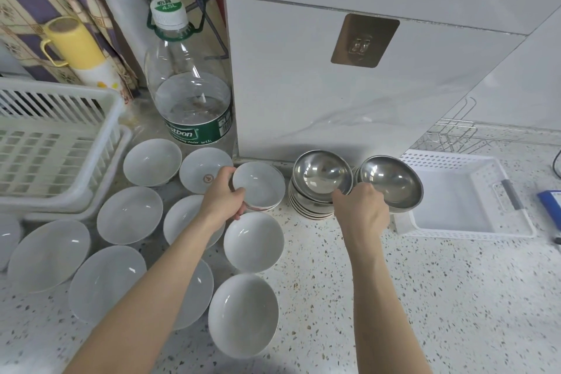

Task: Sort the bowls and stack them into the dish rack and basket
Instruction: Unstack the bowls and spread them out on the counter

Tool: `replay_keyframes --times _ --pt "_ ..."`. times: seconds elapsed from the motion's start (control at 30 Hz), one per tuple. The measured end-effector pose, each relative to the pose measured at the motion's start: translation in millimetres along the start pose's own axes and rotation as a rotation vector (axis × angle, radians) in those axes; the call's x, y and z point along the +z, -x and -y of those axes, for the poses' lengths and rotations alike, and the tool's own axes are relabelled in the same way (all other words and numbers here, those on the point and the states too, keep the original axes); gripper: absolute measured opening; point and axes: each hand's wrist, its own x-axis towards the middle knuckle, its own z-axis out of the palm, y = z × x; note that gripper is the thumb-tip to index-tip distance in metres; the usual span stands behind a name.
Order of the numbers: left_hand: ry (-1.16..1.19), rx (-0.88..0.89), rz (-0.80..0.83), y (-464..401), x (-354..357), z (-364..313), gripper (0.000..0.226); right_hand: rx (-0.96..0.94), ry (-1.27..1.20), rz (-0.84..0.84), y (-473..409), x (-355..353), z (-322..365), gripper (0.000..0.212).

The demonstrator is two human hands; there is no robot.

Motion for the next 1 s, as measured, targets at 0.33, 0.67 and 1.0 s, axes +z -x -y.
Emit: replay_keyframes --times 0.33,0.67,1.0 --pt "0.182 -0.016 -0.004 26.4 -10.7 -4.6 0.041 -0.037 -0.081 0.022 8.8 -8.3 7.7 0.034" --pt "0.301 0.0 -0.015 65.0 -22.3 -4.6 0.042 -0.13 -0.36 -0.168 25.9 -31.0 15.9 0.016" --pt "0.306 0.007 0.117 119.9 -32.6 16.3 0.045 0.032 -0.812 -0.294 89.9 -42.7 -27.8 0.027"
